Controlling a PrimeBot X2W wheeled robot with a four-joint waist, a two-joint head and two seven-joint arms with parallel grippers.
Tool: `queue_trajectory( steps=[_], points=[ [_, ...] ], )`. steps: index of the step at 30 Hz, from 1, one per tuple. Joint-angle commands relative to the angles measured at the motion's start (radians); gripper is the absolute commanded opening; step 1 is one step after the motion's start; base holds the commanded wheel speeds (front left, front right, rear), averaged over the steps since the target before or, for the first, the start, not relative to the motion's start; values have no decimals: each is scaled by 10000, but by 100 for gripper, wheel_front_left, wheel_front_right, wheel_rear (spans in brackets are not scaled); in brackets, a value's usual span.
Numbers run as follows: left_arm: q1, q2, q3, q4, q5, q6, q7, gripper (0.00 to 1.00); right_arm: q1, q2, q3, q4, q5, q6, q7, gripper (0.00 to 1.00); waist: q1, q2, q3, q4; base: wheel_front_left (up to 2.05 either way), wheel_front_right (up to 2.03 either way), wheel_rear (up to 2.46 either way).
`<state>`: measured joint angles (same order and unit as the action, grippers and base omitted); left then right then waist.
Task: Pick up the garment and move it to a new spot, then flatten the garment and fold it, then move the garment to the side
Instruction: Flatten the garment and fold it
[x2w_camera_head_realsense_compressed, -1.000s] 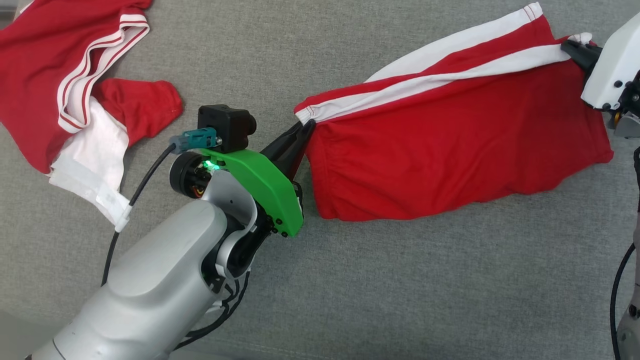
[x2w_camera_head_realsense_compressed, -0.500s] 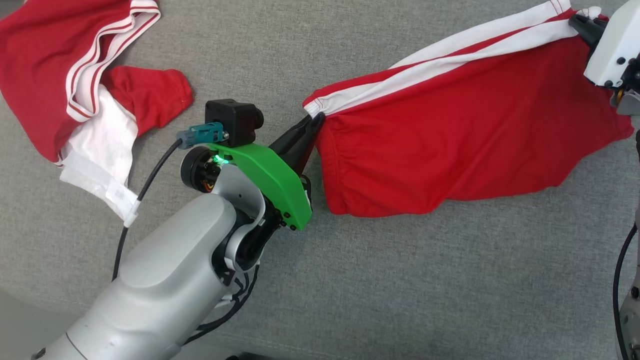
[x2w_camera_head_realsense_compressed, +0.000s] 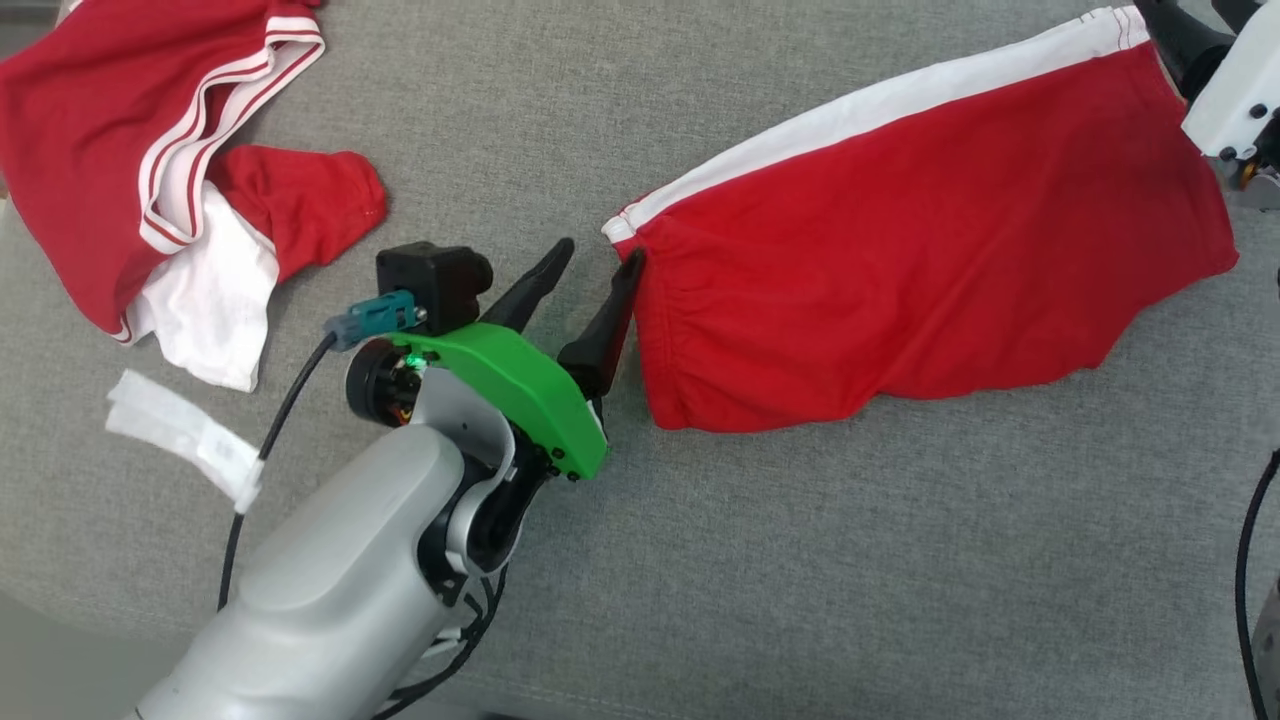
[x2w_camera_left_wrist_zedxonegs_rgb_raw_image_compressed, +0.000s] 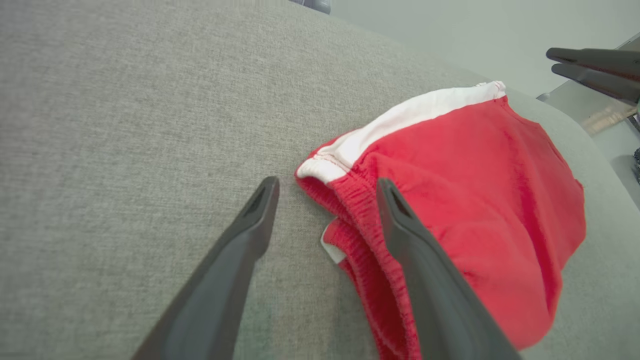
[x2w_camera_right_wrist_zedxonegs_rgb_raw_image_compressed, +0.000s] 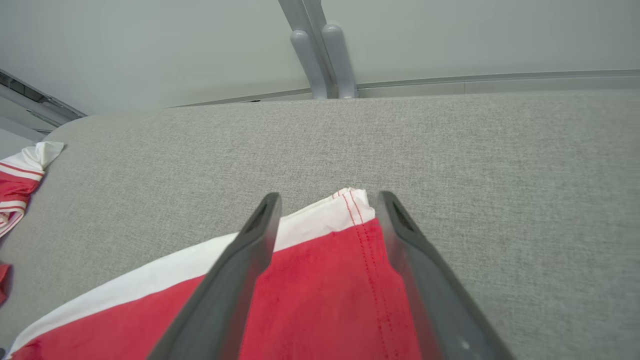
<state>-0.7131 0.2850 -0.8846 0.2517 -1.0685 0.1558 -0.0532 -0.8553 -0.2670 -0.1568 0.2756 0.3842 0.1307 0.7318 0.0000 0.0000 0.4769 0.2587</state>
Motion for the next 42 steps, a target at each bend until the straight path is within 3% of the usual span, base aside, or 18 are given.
queue_trajectory(
  steps=[1,9,15,21,22,23,24,30,42],
  points=[
    [283,158,57,-137,85,139,-221,100,229,-160,30,-70,84,0,-92,100,0,0,-87,-63,0,0,0],
    [1388,642,605,-1134,1224,1126,-1945,100,1443,-1778,1488,-412,-224,0,192,100,0,0,1,82,0,0,0],
    [2269,426,1705,-1558,2539,1384,-2129,100,1532,-1747,1657,103,-224,-1,221,100,0,0,76,297,0,0,0],
    [3354,-294,2713,-1591,3797,923,-2121,100,1729,-1357,1675,1073,-379,2,759,100,0,0,-120,494,0,0,0],
    [3498,-432,2830,-1533,3955,812,-2122,100,1779,-1330,1707,1139,-429,2,683,38,0,0,-173,506,0,0,0],
    [3607,-546,2906,-1465,4087,718,-2122,100,1822,-1310,1701,1194,-449,2,607,9,0,0,-221,514,0,0,0],
    [3747,-683,2984,-1359,4213,597,-2122,100,1882,-1273,1660,1293,-366,2,565,0,0,0,-281,519,0,0,0],
    [4153,-1233,3397,-746,4706,-34,-2122,100,2212,-1546,1236,1669,-265,-11,215,0,0,0,-622,569,0,0,0],
    [5222,-1575,4163,100,5290,-714,-2123,100,2933,-1105,563,1355,1142,-6,-656,0,0,0,-1993,-114,0,0,0]
  ],
)
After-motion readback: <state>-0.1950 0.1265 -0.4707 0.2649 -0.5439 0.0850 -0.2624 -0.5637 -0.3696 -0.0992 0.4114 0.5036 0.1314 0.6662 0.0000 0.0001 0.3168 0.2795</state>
